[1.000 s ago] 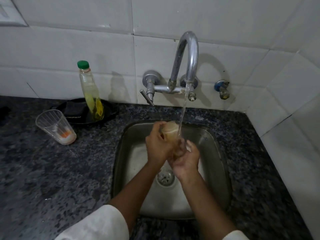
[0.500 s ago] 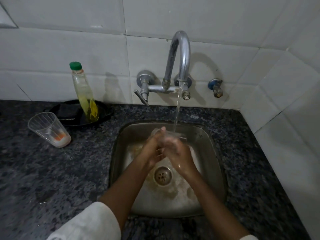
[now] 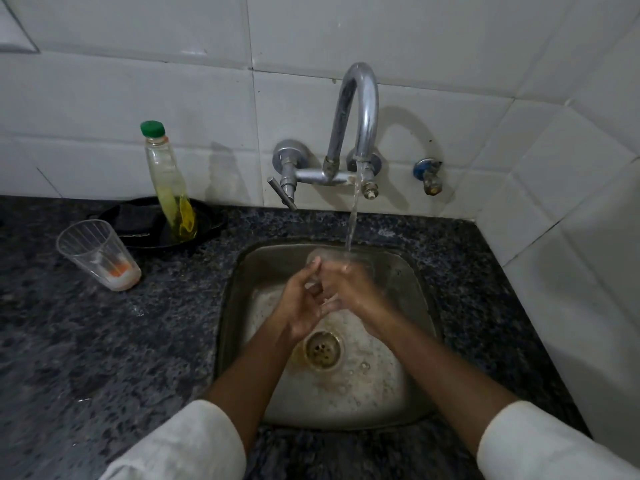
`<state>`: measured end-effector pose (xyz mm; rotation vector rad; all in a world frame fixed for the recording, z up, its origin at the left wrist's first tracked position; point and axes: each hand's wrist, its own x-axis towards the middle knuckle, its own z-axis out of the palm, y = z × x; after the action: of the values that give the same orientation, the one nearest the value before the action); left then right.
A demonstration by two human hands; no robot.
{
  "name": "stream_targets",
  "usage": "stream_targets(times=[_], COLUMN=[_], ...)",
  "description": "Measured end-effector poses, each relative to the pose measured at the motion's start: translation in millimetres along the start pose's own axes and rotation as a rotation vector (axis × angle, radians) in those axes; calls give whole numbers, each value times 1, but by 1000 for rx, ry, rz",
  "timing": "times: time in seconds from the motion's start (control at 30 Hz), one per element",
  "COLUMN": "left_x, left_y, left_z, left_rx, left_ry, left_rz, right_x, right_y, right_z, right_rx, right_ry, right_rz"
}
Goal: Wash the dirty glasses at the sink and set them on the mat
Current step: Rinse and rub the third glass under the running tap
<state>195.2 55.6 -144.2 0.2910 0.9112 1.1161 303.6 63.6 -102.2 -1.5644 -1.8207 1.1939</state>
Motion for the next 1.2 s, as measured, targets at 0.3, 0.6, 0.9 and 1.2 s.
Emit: stream_targets(times=[0.3,0.6,0.9,1.2], left_x=[9,9,15,22], left_y=[13,27,22,19], left_z=[6,5,5,-3], left_rx=[70,297,294,167], left_ry=[-40,59,30,-68], left_rz=[-13,-55,-41,13], right_x=[7,5,2,4], right_y=[-11,1,5,8], right_z=[-14,-22,-25,-25], right_rx=[-442,-943,-837,-872], right_ry=[-61,-124,-129,-98], right_rz=[-144,-305,-319,-446])
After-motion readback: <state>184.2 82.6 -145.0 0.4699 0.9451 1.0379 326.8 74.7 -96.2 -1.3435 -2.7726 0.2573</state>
